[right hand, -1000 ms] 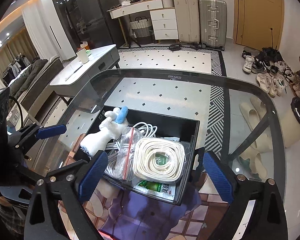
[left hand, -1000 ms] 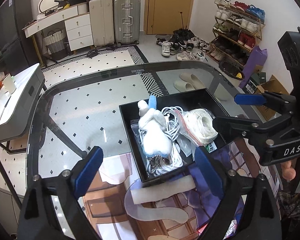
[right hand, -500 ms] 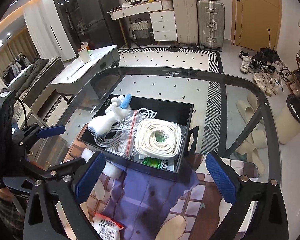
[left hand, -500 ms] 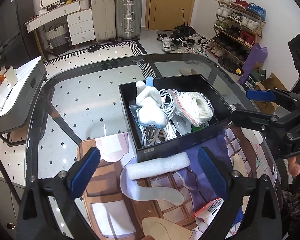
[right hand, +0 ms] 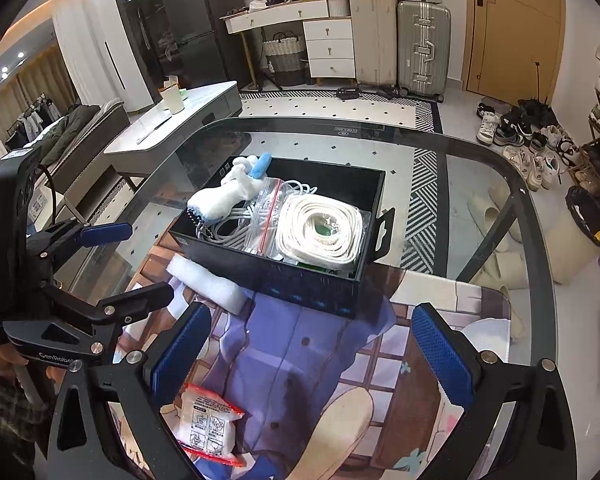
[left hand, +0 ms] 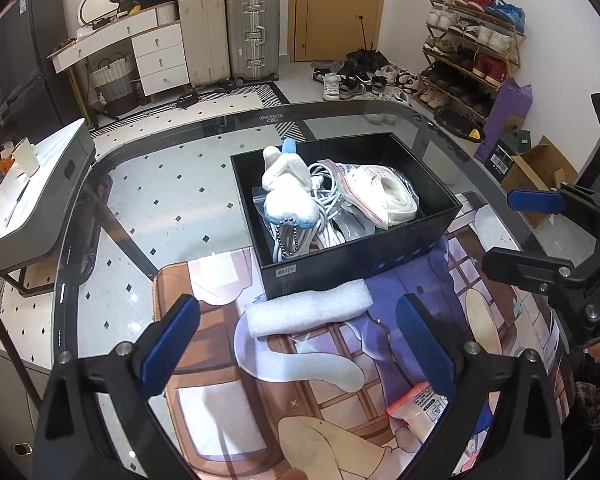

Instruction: Organize soft objects

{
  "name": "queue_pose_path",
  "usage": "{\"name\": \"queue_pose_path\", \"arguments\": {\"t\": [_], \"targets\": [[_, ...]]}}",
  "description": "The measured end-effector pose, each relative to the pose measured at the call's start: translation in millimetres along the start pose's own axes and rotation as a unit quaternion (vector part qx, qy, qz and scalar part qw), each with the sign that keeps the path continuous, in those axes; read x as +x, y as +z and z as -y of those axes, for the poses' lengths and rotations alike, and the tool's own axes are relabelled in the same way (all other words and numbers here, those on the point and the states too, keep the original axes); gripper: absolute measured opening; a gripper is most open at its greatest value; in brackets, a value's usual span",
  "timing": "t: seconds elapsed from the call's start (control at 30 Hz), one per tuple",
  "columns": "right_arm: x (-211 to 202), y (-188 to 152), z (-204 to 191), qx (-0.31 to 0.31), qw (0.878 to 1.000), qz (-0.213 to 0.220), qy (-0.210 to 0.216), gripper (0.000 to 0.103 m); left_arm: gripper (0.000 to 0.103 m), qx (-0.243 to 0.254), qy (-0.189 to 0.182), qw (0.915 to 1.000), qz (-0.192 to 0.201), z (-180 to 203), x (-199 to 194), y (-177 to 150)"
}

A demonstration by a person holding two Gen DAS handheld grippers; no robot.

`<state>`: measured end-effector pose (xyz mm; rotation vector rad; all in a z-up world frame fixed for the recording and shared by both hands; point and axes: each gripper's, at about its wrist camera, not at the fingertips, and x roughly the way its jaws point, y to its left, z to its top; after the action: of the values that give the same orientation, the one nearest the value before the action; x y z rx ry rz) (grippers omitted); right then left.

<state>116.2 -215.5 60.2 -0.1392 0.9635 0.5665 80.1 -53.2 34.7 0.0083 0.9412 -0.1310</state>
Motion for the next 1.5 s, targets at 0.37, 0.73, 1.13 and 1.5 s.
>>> {"name": "queue_pose_path", "arguments": {"t": [0.37,0.73,1.13,1.5], "targets": [[4.5,-27.9,-7.4,-0.004,1.0,-0.023,-0.001,0.102,0.099,0.0,0.001,1.0,-0.004,5.2,8.2,-11.6],[8.5,-56.4,-24.6,-0.009,0.999,-0.04,0.007,0.102,0.099,-0.002,0.003,1.0,-0.006,10.1,20.6,-18.2],[20.5,-78.5,-45.6,-0.017,0.998,-0.063,0.024,0.102,0.099,-0.017,0.008,0.9998,-0.009,10.6,33.4,-18.7],[25.4,-89.1,-66.8,-0.028,0.996,-0.077,0.037,0.102,0.099,-0.023,0.016,0.9995,-0.011,13.7,43.1,-18.9]]}}
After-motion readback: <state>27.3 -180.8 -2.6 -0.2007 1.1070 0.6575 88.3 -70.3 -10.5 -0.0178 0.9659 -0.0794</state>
